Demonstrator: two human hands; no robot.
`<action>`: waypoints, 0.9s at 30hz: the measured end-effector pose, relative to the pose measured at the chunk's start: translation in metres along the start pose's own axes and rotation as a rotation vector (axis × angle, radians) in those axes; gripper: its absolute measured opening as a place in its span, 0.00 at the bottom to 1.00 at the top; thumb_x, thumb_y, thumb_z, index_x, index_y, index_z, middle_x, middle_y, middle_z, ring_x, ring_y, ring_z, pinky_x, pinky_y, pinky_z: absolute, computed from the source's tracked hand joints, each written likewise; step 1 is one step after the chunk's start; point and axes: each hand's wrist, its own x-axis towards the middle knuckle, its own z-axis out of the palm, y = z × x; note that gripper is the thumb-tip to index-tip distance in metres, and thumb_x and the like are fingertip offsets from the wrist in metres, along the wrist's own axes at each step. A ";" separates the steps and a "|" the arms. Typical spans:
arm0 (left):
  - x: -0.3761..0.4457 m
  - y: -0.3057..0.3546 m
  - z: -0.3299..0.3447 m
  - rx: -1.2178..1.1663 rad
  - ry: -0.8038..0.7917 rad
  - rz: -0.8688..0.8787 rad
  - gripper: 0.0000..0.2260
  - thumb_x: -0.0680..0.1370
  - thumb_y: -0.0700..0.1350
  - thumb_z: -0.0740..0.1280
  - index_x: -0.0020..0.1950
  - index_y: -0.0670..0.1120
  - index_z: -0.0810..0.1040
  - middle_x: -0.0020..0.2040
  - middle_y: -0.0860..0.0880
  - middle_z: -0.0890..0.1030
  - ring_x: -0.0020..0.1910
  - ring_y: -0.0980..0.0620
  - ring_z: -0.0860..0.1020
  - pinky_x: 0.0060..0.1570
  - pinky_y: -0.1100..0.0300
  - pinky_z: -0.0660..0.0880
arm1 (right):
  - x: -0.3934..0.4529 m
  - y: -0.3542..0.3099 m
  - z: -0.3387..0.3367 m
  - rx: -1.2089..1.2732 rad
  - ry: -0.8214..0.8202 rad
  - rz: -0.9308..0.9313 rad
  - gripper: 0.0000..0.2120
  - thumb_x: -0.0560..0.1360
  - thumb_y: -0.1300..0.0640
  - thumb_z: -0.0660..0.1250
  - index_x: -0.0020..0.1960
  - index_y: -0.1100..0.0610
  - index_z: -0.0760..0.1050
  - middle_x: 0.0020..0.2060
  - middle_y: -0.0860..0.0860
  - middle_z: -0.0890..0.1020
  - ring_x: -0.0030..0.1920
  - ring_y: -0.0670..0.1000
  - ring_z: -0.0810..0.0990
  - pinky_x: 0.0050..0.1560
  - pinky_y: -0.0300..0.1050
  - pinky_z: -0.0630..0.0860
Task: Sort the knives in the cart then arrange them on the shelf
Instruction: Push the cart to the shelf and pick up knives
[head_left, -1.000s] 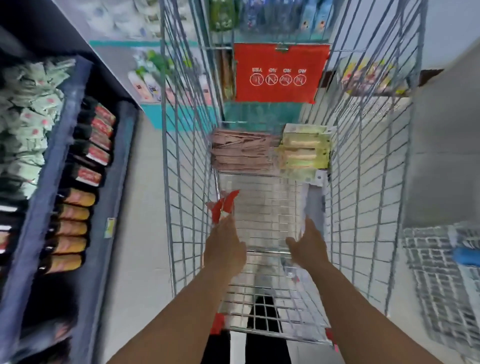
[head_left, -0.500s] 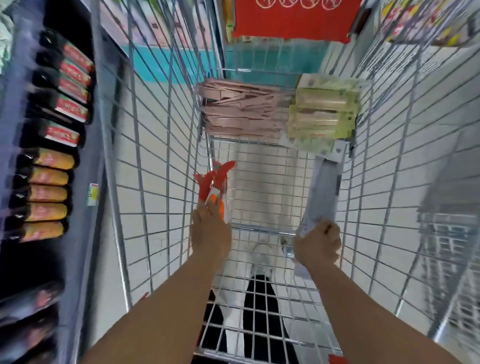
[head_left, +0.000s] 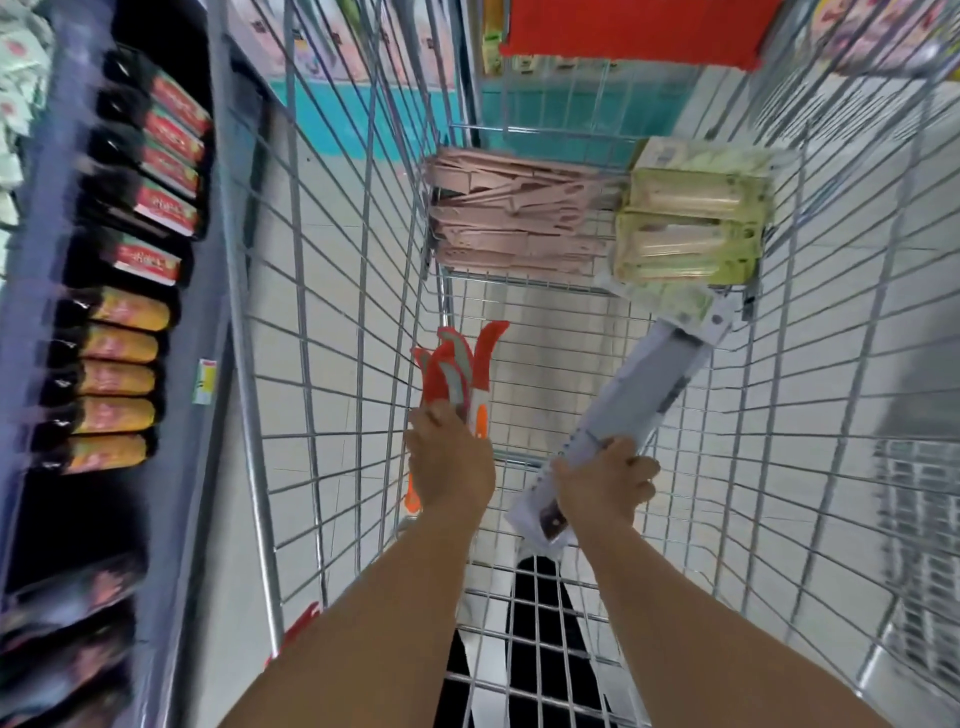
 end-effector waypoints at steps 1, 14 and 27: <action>0.001 0.001 -0.001 -0.033 0.006 -0.013 0.26 0.77 0.49 0.65 0.70 0.40 0.59 0.65 0.40 0.64 0.62 0.41 0.68 0.57 0.50 0.73 | 0.001 -0.001 0.001 -0.006 0.005 0.010 0.32 0.73 0.51 0.70 0.67 0.60 0.56 0.64 0.62 0.59 0.63 0.63 0.63 0.57 0.55 0.74; 0.011 0.007 -0.004 -0.160 -0.175 -0.239 0.35 0.74 0.48 0.71 0.71 0.37 0.56 0.67 0.38 0.63 0.65 0.41 0.64 0.59 0.52 0.70 | -0.007 0.011 -0.004 0.175 -0.011 0.091 0.39 0.73 0.57 0.69 0.72 0.48 0.45 0.63 0.60 0.60 0.58 0.63 0.70 0.56 0.63 0.75; 0.004 -0.001 -0.005 -0.199 -0.324 -0.131 0.27 0.81 0.36 0.54 0.76 0.39 0.46 0.61 0.39 0.72 0.48 0.46 0.74 0.41 0.59 0.70 | -0.031 0.008 -0.013 0.377 -0.119 0.019 0.40 0.74 0.59 0.64 0.73 0.45 0.39 0.62 0.61 0.73 0.55 0.61 0.77 0.50 0.54 0.78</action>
